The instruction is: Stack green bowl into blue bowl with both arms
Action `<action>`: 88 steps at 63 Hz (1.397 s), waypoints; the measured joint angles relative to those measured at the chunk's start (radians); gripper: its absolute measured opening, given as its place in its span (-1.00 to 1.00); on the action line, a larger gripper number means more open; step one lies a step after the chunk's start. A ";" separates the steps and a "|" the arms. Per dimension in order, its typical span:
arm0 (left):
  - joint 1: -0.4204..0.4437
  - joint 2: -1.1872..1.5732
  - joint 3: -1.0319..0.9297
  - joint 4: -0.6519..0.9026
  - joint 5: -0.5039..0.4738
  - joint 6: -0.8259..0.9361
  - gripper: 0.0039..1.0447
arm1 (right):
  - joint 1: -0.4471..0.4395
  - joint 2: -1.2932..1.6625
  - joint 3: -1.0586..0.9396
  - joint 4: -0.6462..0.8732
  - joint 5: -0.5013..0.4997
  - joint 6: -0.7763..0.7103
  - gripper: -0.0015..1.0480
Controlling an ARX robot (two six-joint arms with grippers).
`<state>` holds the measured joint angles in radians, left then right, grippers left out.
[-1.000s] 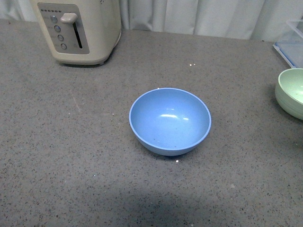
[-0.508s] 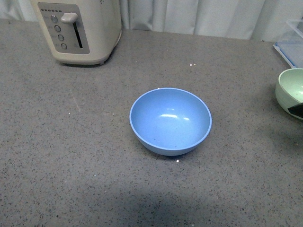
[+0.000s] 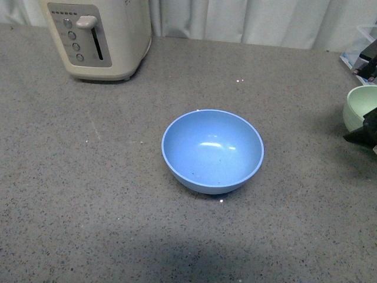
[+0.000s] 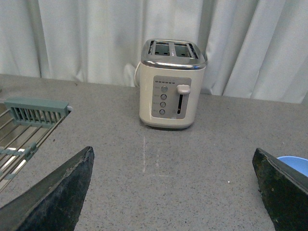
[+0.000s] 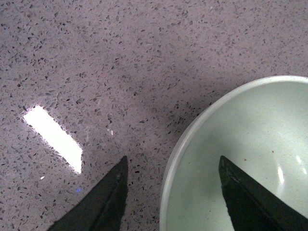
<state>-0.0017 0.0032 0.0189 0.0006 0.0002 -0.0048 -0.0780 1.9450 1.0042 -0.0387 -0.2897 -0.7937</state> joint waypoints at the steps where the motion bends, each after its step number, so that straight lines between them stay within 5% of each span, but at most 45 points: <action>1: 0.000 0.000 0.000 0.000 0.000 0.000 0.88 | 0.000 0.000 0.000 0.000 0.000 0.000 -0.14; 21: 0.000 0.000 0.000 0.000 0.000 0.000 0.88 | -0.001 -0.005 0.003 -0.010 0.000 -0.018 -0.97; 42: 0.000 0.000 0.000 0.000 0.000 0.000 0.88 | 0.082 -0.201 -0.005 -0.085 -0.091 -0.011 -0.96; 56: 0.000 0.000 0.000 0.000 0.000 0.000 0.88 | 0.341 -0.455 -0.042 -0.234 -0.229 0.016 -0.96; 70: 0.000 0.000 0.000 0.000 0.000 0.000 0.88 | 0.560 -0.493 -0.134 -0.239 -0.208 0.037 -0.96; 88: 0.000 0.000 0.000 0.000 0.000 0.000 0.88 | 0.591 -0.399 -0.175 -0.176 -0.171 0.040 -0.96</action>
<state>-0.0017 0.0032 0.0189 0.0006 -0.0002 -0.0048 0.5133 1.5463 0.8288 -0.2146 -0.4602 -0.7532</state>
